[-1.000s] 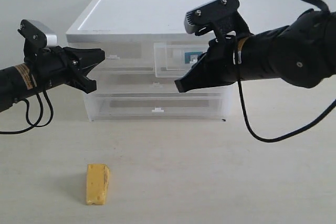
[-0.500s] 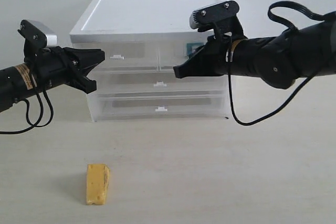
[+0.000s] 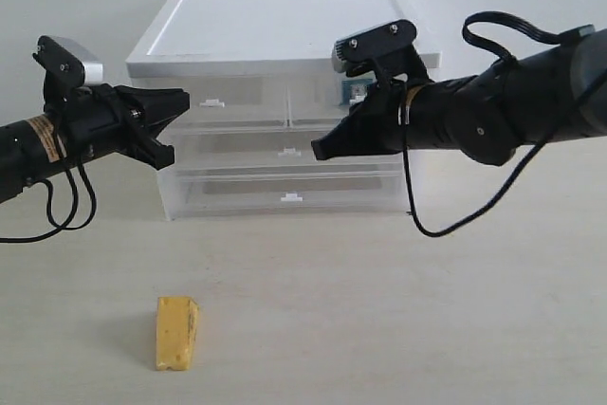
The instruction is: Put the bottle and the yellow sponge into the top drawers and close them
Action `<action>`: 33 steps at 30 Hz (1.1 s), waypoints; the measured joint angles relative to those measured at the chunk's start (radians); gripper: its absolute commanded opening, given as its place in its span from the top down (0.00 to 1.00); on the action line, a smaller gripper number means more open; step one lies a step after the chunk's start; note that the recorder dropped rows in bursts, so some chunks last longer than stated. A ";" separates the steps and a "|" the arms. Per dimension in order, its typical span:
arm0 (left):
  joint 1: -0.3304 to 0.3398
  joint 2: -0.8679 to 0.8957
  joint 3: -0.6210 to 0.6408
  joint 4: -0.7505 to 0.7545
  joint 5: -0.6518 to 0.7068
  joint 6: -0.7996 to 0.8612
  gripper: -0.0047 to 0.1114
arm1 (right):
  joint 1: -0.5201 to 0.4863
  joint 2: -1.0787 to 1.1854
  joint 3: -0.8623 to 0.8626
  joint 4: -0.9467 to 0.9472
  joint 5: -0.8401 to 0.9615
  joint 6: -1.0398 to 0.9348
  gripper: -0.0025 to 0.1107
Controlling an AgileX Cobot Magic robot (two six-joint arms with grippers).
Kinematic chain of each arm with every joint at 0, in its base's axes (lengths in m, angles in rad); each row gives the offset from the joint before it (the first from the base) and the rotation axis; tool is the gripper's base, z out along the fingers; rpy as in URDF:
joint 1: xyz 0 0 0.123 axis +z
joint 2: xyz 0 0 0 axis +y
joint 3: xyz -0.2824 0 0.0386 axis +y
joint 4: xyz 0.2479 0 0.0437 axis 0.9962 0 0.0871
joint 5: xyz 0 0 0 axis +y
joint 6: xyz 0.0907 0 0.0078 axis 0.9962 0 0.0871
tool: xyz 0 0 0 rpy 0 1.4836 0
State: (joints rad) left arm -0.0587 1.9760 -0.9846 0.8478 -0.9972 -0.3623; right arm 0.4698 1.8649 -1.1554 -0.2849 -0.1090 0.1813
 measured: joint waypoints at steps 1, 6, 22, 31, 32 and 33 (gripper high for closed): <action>0.000 0.000 0.000 0.000 0.000 0.000 0.93 | 0.008 -0.014 0.026 0.001 0.004 -0.005 0.98; 0.000 0.000 0.000 0.000 0.000 0.000 0.93 | 0.064 -0.110 0.134 0.006 -0.051 -0.012 0.98; 0.000 0.000 0.001 0.209 -0.086 0.458 0.39 | -0.015 -0.191 0.200 0.011 -0.101 -0.016 0.98; -0.015 0.000 0.013 0.201 -0.111 0.775 0.45 | -0.111 -0.146 0.200 0.013 -0.245 -0.039 0.98; -0.018 0.000 0.013 0.196 -0.106 0.783 0.45 | -0.111 -0.133 0.200 0.013 -0.260 -0.036 0.98; -0.031 0.000 0.013 0.177 -0.088 0.789 0.47 | -0.113 -0.096 0.191 0.013 -0.282 -0.032 0.98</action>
State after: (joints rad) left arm -0.0900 1.9760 -0.9720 1.0246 -1.0852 0.4268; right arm 0.3566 1.7694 -0.9647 -0.2716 -0.3913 0.1488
